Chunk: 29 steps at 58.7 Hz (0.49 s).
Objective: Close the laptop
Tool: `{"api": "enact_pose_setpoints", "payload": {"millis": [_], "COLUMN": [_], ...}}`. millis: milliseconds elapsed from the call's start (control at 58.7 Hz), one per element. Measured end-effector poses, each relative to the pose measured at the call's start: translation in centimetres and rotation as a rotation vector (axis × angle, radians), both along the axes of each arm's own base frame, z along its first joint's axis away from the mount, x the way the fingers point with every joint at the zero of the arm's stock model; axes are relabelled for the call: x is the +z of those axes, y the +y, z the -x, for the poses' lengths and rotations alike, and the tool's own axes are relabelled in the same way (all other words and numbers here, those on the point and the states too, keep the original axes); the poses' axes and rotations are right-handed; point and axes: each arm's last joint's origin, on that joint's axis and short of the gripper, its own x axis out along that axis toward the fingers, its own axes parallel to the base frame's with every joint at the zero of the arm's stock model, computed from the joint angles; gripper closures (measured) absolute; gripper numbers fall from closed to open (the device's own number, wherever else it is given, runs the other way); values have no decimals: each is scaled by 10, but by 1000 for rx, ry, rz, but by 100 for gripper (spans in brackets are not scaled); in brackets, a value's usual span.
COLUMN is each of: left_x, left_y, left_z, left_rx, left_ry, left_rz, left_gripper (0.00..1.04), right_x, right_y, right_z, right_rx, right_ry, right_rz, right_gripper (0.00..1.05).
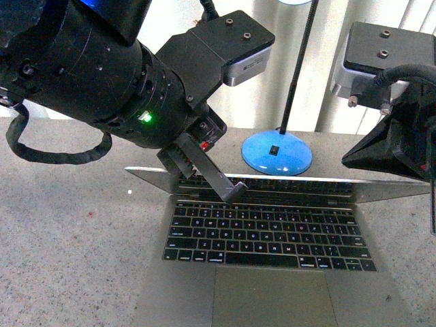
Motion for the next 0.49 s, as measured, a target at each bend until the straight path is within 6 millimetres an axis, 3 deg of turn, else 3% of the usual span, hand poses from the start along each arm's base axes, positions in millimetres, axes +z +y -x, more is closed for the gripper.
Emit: {"api": "enact_pose_setpoints", "payload": {"millis": [494], "left_x": [-10], "left_y": [1], "left_z": [6], "left_rx": [-22], "left_ry": [30], "left_rz": [-8], "left_gripper": [101], "right_x": [-11], "right_y": [-1], "right_z": [7], "right_rx": [8], "right_ry": [29], "right_rz": [6], "right_gripper": [102]}}
